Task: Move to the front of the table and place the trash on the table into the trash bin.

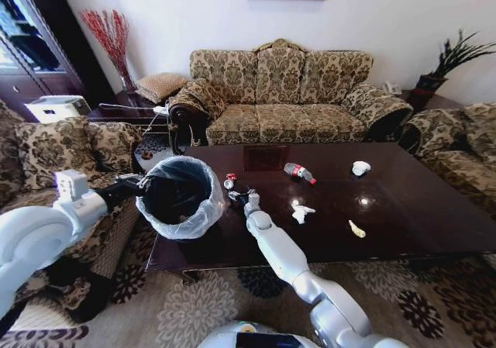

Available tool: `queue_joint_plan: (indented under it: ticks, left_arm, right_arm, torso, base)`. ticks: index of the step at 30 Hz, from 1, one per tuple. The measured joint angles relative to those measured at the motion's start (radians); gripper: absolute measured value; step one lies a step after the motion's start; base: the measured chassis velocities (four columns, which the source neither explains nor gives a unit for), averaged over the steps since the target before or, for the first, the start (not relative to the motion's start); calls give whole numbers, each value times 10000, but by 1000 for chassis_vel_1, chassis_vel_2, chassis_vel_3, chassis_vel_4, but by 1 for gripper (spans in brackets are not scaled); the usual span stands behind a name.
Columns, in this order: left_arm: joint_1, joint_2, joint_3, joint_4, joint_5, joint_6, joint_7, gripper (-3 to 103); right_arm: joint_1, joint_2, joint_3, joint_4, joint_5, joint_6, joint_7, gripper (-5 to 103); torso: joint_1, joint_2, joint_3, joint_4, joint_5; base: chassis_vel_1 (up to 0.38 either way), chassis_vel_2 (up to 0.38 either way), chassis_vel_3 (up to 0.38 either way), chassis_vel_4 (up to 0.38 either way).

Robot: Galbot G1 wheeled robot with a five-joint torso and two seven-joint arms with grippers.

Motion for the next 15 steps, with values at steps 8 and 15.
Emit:
queue_joint_plan:
  ticks: [8, 15]
  left_arm:
    - [-1, 33, 6, 41, 0, 0, 6, 3]
    - [-21, 54, 33, 74, -5, 0, 6, 3]
  right_arm:
    - [158, 0, -33, -190, 138, 158, -448, 99]
    - [365, 0, -59, -508, 150, 288, -712, 96]
  torso:
    - [0, 0, 0, 1, 0]
    - [0, 0, 0, 2, 0]
  base:
    - [0, 0, 0, 0]
    - [0, 0, 0, 0]
